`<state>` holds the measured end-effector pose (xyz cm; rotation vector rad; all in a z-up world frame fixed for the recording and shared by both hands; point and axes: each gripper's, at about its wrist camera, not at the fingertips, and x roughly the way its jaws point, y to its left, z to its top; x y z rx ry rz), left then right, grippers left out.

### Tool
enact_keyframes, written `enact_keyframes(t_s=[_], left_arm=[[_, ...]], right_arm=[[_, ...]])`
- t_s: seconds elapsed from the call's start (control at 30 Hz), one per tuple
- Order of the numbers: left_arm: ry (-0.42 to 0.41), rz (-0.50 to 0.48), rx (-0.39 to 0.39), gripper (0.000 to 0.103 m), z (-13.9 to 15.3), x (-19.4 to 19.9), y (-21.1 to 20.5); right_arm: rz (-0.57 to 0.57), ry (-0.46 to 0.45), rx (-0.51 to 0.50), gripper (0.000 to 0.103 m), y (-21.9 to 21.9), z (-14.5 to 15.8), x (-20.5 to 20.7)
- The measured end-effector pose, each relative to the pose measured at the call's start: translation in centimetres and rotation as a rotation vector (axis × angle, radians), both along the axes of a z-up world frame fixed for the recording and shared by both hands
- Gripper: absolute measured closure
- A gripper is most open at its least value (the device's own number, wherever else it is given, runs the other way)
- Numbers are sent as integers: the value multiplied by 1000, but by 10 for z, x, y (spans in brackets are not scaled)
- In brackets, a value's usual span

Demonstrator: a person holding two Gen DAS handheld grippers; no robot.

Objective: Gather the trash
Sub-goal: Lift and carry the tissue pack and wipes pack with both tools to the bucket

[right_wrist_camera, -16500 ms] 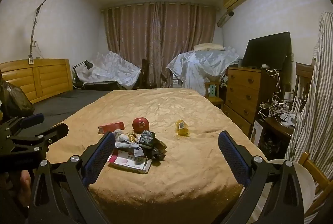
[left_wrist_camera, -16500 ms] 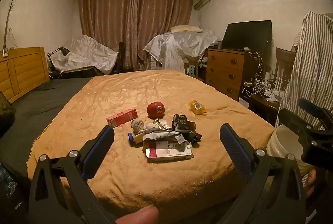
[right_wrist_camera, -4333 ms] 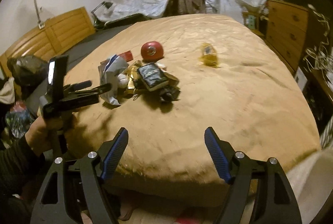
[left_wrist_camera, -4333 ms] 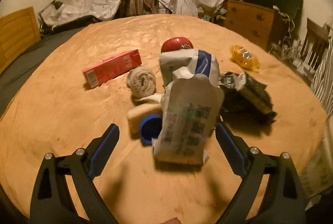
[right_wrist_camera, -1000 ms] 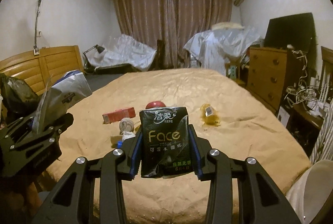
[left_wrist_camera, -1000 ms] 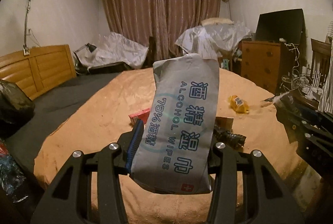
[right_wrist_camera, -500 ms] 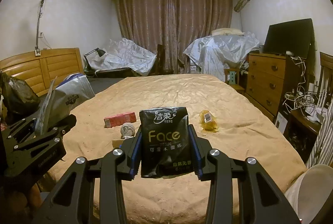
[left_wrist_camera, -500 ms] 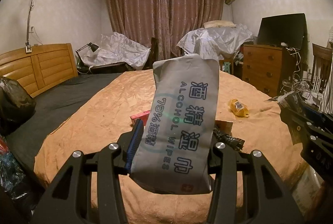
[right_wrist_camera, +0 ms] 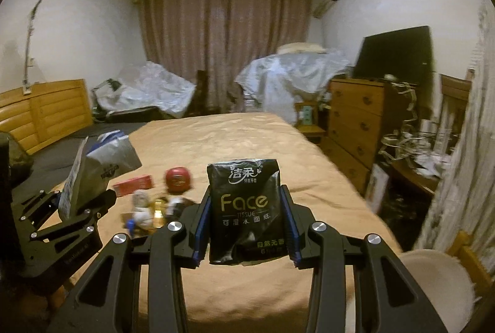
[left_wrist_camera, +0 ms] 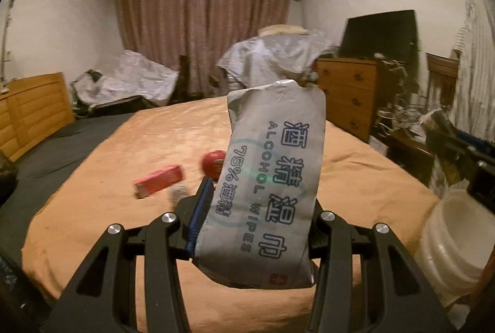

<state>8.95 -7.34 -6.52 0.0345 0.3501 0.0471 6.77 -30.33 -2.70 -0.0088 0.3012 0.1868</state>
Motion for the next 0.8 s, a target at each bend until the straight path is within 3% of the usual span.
enact_keyframes(t_s=[0.5,0.8], left_arm=[[7,-267,5,58,18,18,-129],[68,-416,38,57,8,21,-200]], right_arm=[[-291,81,-28,61,-207,5,-28],[-362,219,7,61,-295,-14,-35]])
